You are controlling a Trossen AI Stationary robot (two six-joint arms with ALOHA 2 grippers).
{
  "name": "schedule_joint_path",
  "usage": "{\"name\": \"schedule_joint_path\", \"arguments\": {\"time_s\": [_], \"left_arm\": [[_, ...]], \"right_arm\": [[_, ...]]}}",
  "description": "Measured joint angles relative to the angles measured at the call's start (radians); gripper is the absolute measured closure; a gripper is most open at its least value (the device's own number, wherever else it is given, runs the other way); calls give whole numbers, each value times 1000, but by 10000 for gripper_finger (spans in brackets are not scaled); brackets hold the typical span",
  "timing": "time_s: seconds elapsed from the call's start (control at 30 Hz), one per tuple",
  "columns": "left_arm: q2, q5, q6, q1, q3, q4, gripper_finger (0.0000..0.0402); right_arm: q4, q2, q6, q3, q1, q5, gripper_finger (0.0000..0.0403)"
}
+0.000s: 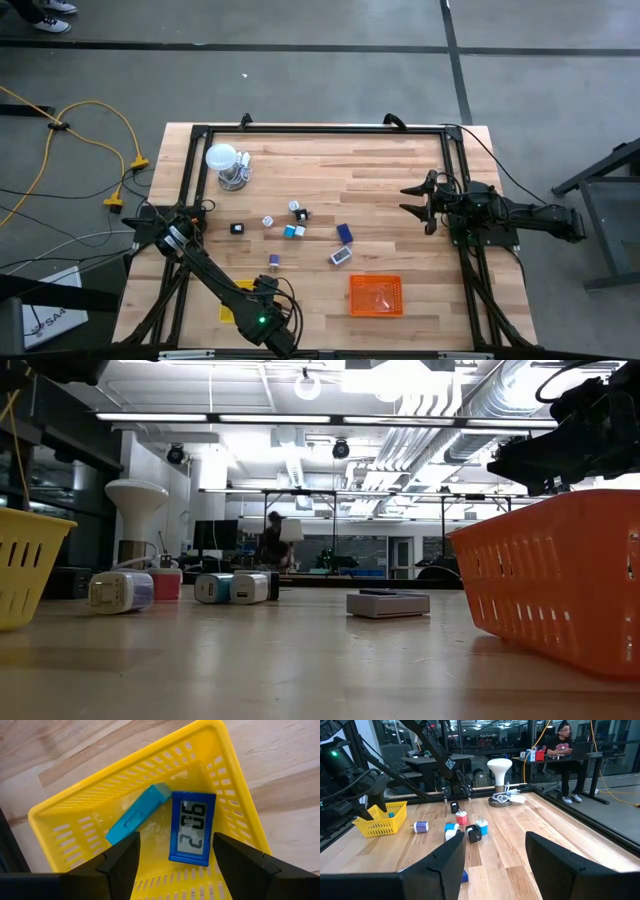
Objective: Pick & Place Office items
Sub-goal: Put the white digital clock into the yellow bin
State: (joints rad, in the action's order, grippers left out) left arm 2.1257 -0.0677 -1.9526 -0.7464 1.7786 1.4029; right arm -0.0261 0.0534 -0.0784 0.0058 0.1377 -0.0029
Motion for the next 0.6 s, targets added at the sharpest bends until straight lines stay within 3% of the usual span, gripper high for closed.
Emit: {"name": "schedule_joint_path", "arguments": {"time_s": [0.6], "left_arm": [[-63,-8,119,46,1,18,160]], "right_arm": [[0,0,0,0,0,0,208]]}}
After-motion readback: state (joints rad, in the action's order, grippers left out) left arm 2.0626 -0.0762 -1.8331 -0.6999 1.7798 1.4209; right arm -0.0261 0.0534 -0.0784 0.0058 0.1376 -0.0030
